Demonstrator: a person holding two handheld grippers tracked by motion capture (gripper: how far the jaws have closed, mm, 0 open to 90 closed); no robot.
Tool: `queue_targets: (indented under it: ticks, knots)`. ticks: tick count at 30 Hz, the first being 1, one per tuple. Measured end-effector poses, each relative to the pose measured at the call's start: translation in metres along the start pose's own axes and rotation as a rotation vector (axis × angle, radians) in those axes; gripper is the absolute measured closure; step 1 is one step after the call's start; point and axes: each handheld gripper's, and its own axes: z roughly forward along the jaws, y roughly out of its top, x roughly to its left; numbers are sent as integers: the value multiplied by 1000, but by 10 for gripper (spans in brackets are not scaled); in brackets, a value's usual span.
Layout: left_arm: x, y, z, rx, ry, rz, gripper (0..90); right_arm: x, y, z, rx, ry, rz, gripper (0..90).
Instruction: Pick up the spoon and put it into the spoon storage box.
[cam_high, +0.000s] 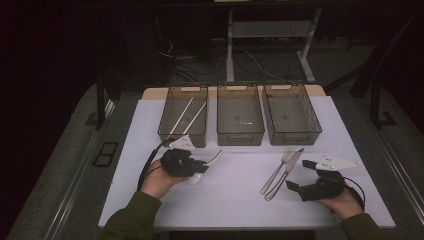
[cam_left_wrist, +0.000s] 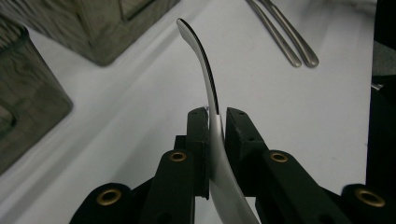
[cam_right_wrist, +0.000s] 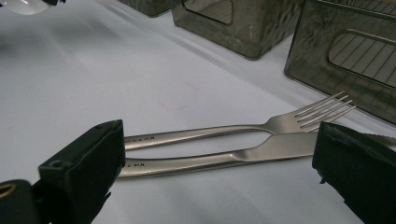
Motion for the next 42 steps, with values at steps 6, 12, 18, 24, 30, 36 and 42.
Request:
queue_targets:
  ticks: [6,12,18,24,30,36,42]
  knots:
    - [4,20,5,-15,-12,17,790,0,0,0,0,0,2,26]
    - [6,44,9,-20,-25,46,790,0,0,-1,-3,1,2,26]
    - [9,67,9,-22,-15,71,790,0,0,-1,-2,2,0,26]
    - [14,86,13,-31,0,93,791,0,0,-1,-4,2,-1,25]
    - [20,103,21,-37,22,90,791,-1,0,-1,-5,0,0,25]
    - [31,120,31,-39,47,92,790,0,0,-2,-7,1,1,25]
    - [45,131,45,-36,83,77,790,0,0,-2,-7,4,1,25]
